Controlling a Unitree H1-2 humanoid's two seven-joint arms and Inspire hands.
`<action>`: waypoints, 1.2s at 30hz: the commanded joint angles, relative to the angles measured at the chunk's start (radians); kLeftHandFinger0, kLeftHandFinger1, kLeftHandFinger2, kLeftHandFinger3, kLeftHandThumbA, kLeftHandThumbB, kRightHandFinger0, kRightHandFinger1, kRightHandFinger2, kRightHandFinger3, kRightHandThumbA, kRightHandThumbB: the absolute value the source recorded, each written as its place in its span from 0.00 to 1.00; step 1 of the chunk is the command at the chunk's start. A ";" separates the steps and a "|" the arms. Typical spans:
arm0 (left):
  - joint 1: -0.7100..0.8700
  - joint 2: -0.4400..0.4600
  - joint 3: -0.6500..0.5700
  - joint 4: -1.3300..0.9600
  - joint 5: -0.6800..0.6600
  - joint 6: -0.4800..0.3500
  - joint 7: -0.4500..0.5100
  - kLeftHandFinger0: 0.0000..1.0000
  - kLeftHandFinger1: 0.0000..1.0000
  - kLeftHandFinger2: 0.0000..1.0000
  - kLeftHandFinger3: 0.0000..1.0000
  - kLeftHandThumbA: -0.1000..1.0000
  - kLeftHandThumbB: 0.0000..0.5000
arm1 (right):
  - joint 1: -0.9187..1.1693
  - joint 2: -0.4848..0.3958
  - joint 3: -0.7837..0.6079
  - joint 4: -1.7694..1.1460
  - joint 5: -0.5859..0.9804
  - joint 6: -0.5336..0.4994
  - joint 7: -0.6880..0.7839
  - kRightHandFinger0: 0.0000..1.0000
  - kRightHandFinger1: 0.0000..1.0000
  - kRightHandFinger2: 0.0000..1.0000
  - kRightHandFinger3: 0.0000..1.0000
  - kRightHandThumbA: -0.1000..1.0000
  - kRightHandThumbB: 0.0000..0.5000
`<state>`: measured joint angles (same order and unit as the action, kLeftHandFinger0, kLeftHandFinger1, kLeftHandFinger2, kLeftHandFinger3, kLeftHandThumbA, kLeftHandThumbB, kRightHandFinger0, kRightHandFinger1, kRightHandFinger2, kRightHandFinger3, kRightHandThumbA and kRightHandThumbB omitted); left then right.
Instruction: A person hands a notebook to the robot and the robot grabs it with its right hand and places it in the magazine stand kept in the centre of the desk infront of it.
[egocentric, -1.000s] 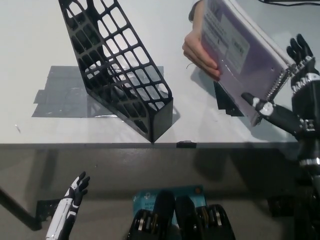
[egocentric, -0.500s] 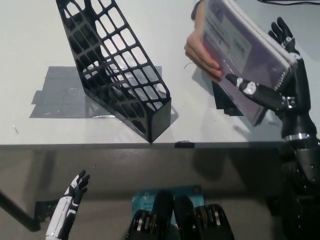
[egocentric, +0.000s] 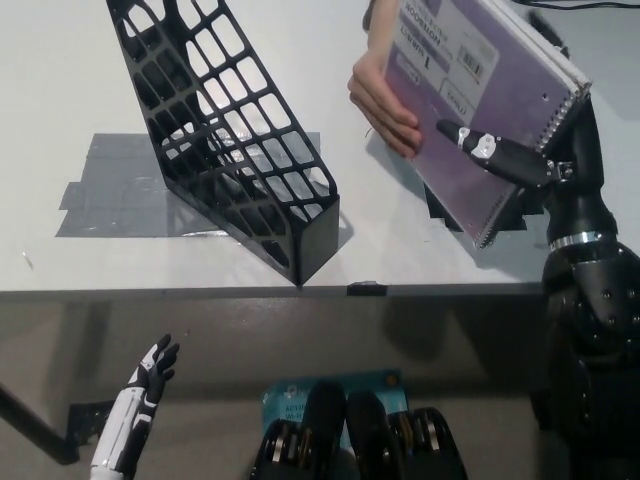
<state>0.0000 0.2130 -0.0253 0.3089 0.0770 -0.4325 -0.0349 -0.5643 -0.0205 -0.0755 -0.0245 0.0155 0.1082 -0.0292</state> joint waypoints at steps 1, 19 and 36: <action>-0.020 0.019 0.010 -0.012 -0.010 -0.037 -0.006 0.99 1.00 1.00 1.00 1.00 1.00 | -0.074 0.005 0.024 0.006 -0.007 0.110 0.004 0.00 0.00 0.00 0.00 1.00 0.06; -0.041 0.023 0.017 -0.014 -0.016 -0.037 -0.011 0.99 1.00 1.00 1.00 1.00 1.00 | -0.093 0.085 -0.053 -0.023 0.132 0.176 -0.007 0.00 0.00 0.00 0.00 1.00 0.17; -0.057 0.030 0.018 -0.010 -0.012 -0.037 -0.010 0.98 1.00 1.00 1.00 1.00 1.00 | -0.209 0.121 -0.215 -0.315 0.763 0.362 -0.121 0.00 0.00 0.00 0.00 1.00 0.19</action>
<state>-0.0347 0.2168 -0.0147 0.3190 0.0775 -0.4311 -0.0349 -0.5822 0.0896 -0.2397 -0.0504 0.2764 0.3894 -0.0547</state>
